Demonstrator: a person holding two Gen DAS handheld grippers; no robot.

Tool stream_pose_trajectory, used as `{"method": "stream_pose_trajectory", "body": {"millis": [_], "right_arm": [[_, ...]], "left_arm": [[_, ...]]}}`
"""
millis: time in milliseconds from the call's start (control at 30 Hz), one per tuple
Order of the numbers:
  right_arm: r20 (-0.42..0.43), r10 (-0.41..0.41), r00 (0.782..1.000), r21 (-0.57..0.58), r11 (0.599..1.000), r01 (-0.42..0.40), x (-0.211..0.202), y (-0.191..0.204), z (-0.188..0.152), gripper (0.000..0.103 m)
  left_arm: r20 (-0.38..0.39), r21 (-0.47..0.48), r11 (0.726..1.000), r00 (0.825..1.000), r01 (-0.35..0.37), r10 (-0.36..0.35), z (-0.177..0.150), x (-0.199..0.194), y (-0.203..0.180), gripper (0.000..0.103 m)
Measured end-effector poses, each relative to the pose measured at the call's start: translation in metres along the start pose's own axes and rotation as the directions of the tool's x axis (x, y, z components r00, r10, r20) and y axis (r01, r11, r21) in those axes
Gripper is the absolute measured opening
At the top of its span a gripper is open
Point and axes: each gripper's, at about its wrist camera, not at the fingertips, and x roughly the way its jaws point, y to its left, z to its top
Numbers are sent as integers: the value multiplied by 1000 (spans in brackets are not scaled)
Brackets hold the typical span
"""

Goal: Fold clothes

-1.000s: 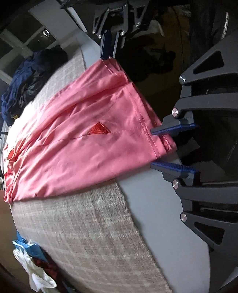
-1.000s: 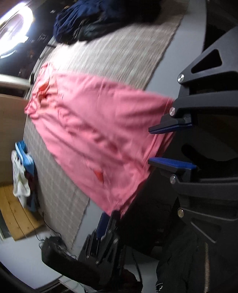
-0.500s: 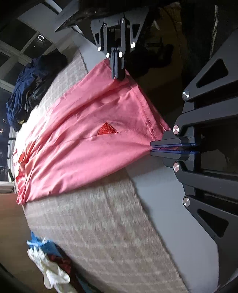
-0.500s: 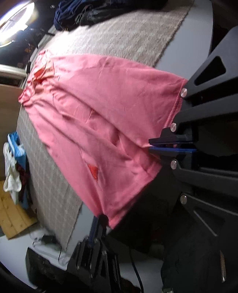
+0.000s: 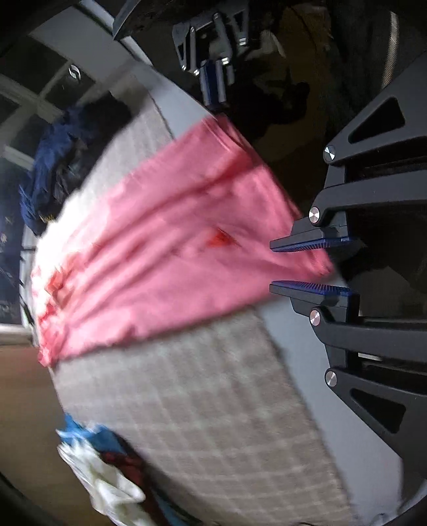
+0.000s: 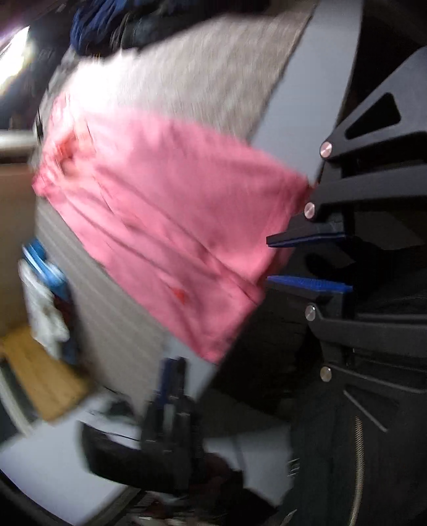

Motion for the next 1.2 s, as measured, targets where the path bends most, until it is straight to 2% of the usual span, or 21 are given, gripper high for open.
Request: {"method": "stream_pose_trajectory", "body": {"millis": [167, 267, 333, 400, 533, 667, 767, 933, 1000, 1033, 1133, 1200], "right_arm": [[148, -91, 985, 62, 995, 83, -62, -45, 41, 18], [213, -132, 968, 52, 991, 123, -91, -80, 85, 18], [222, -149, 964, 60, 988, 139, -94, -110, 115, 18], [213, -138, 967, 78, 989, 124, -80, -143, 151, 18], [120, -41, 992, 121, 992, 27, 2, -193, 202, 18], [57, 43, 997, 133, 990, -51, 65, -216, 225, 20], [31, 123, 992, 168, 978, -127, 101, -230, 237, 24], [24, 191, 981, 184, 964, -193, 120, -241, 253, 30], [33, 195, 980, 162, 967, -198, 116, -244, 260, 30], [41, 197, 980, 150, 968, -201, 112, -246, 265, 30], [66, 155, 986, 148, 975, -164, 112, -256, 282, 33], [71, 117, 991, 158, 979, -127, 117, -266, 294, 33]], "left_arm": [[63, 45, 996, 994, 83, -86, 74, 10, -15, 17], [84, 56, 996, 993, 76, -81, 132, 31, -20, 17], [89, 42, 997, 994, 61, -64, 167, 47, -21, 20], [81, 12, 999, 996, 38, -39, 199, 68, -21, 18], [46, -89, 996, 999, 8, -4, 238, 115, -23, 19], [23, -145, 989, 999, -38, 42, 256, 149, -20, 20], [1, -190, 980, 999, -54, 55, 265, 167, -13, 20], [-14, -198, 977, 997, -80, 79, 276, 176, -9, 19], [23, -192, 979, 997, -73, 78, 284, 159, -7, 20], [53, -191, 979, 995, -69, 80, 290, 149, -5, 23], [123, -166, 979, 982, -119, 140, 323, 128, 15, 44], [135, -151, 972, 970, -180, 201, 350, 132, 34, 46]]}}
